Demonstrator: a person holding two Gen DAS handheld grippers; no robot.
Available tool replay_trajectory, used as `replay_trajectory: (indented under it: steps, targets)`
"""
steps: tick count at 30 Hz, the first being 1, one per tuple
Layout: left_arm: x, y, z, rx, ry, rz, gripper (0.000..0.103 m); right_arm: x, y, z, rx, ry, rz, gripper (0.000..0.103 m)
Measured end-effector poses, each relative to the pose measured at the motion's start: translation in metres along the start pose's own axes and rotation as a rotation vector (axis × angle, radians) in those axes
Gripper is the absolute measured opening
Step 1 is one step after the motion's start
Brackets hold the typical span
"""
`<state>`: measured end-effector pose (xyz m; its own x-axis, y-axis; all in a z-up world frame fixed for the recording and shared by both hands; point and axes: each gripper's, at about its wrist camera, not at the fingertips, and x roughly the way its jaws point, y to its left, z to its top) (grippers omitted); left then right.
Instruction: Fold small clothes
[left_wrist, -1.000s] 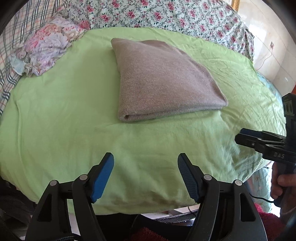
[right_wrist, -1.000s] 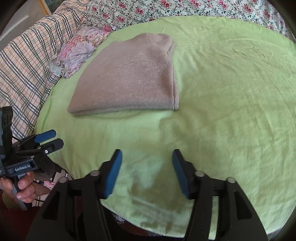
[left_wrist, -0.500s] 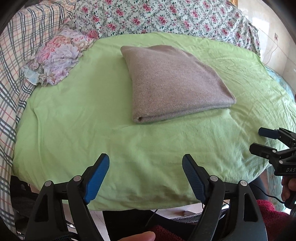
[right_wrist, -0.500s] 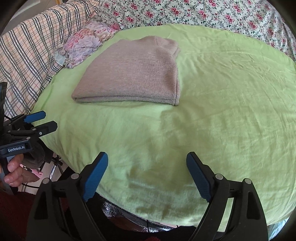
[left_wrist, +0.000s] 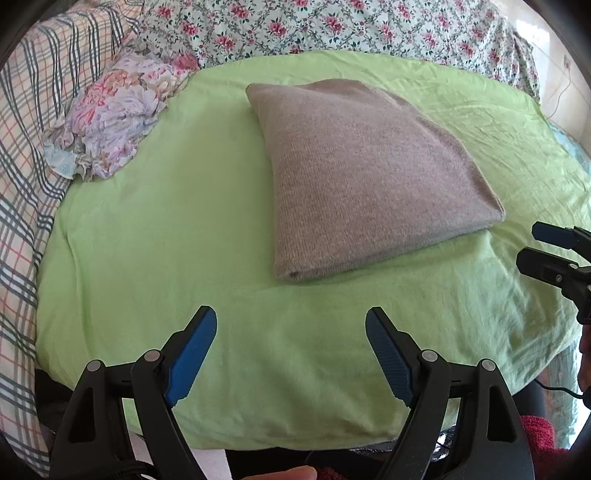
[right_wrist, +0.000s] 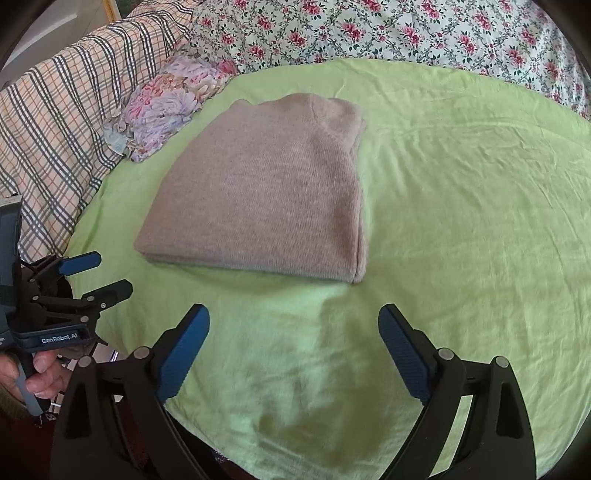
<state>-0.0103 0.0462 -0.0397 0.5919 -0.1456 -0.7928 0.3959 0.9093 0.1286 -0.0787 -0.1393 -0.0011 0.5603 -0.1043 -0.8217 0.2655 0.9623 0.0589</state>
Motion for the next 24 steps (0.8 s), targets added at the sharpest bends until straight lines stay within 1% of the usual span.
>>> replay_trajectory:
  steps: [10,12,18,24]
  targets:
    - [-0.002,-0.004,0.022,0.000,-0.021,0.001,0.086,0.011,0.000,0.026,-0.031,0.023,0.026,0.095]
    - [-0.002,-0.004,0.024,0.002,-0.016,-0.002,0.087,0.013,0.001,0.030,-0.044,0.036,0.029,0.096]
    - [-0.001,-0.008,0.028,0.032,0.000,0.020,0.089,0.020,0.006,0.040,-0.084,0.077,0.036,0.096]
    - [-0.002,-0.004,0.038,0.027,-0.003,0.023,0.090,0.024,0.004,0.050,-0.078,0.106,0.056,0.097]
